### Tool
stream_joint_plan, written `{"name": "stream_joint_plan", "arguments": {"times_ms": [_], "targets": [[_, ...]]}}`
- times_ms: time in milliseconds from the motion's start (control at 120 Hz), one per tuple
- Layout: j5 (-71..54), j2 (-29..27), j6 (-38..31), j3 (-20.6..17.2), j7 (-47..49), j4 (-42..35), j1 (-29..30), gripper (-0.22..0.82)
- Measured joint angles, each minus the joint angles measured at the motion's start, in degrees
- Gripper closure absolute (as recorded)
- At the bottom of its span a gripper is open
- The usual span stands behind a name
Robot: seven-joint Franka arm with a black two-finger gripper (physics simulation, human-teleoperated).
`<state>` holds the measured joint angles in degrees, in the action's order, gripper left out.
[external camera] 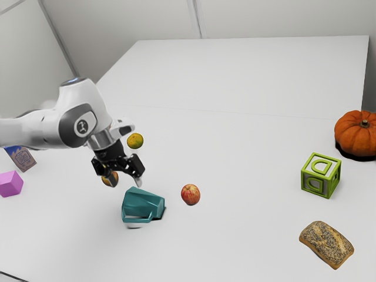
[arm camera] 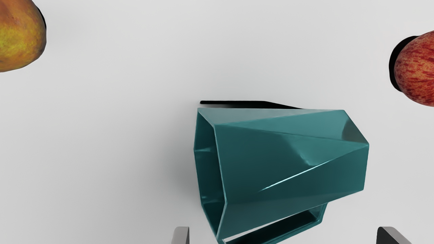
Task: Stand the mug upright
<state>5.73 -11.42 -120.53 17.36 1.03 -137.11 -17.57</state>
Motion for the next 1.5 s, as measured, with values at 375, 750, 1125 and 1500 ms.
{"name": "stream_joint_plan", "arguments": {"times_ms": [375, 750, 1125, 1500], "targets": [[3.28, -0.88, -6.01, 1.46, -1.2, -4.32, 1.06, 0.0], [11.81, 1.65, -10.93, 2.55, -6.91, -6.08, 1.89, 0.0], [26.74, 5.1, -12.8, 2.59, -16.61, -6.89, 3.35, 0.0], [39.69, 6.17, -11.95, 4.49, -28.2, -8.14, 3.87, 0.0]]}}
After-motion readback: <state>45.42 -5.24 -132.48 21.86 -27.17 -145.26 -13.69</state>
